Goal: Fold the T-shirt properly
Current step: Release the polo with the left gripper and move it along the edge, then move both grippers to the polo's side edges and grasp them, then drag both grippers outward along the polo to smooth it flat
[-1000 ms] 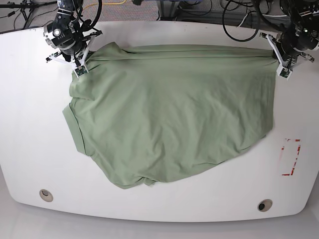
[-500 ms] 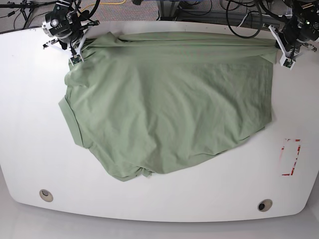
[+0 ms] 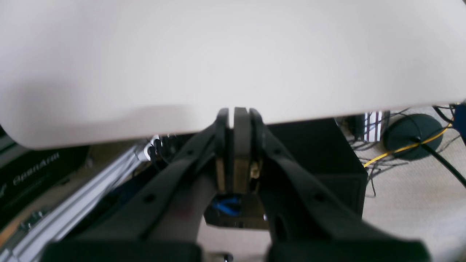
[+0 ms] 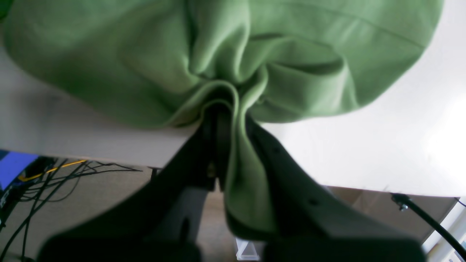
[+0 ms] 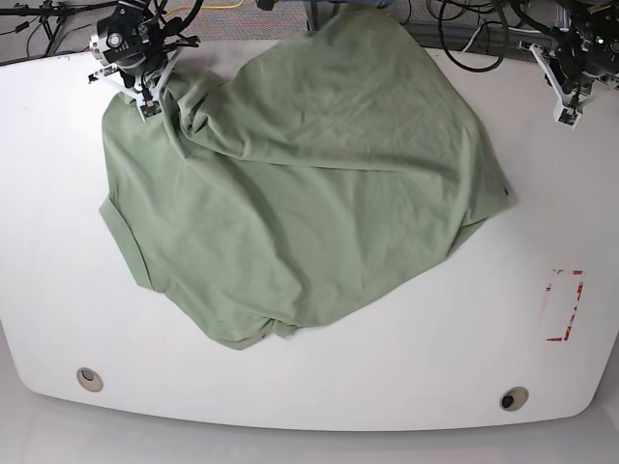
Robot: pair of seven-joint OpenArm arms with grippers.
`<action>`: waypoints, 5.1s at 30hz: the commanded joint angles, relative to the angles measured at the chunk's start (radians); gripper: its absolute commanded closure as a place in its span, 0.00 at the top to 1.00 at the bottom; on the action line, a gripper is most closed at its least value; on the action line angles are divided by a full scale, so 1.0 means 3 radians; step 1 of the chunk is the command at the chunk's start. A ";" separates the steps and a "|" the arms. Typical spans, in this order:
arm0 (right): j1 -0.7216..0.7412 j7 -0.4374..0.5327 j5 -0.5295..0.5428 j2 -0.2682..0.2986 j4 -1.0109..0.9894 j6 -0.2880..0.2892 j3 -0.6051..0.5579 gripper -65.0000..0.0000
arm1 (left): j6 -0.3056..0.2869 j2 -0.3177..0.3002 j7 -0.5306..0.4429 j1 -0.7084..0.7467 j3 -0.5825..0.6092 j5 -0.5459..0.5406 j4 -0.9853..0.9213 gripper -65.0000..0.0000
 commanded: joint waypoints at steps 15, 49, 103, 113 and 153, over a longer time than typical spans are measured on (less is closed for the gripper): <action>0.0081 0.0022 -0.0034 -0.0068 0.0054 -0.0009 0.0013 0.00 | -0.0004 0.0003 -0.0020 -0.0288 0.0523 -0.0003 0.0031 0.01; 0.0373 0.0017 -0.0019 -0.0068 0.0039 -0.0009 0.0002 0.76 | 0.0026 0.0305 -0.0015 -0.1653 0.0242 0.0007 -0.0179 0.54; 0.2608 -0.0208 -0.0505 0.0469 -0.0841 -0.0009 0.0473 0.93 | 0.0032 0.0663 -0.0307 -0.1664 0.0697 0.0023 -0.1089 0.54; 0.2613 -0.0008 -0.0500 0.0254 -0.1086 -0.0009 0.0314 0.93 | 0.0323 0.0433 -0.0557 -0.1889 0.0794 0.0028 -0.1652 0.54; 0.2736 0.1004 -0.0489 0.0336 -0.1981 -0.0009 0.0197 0.93 | 0.0338 -0.0923 -0.1570 -0.3694 0.2201 -0.0008 -0.3555 0.54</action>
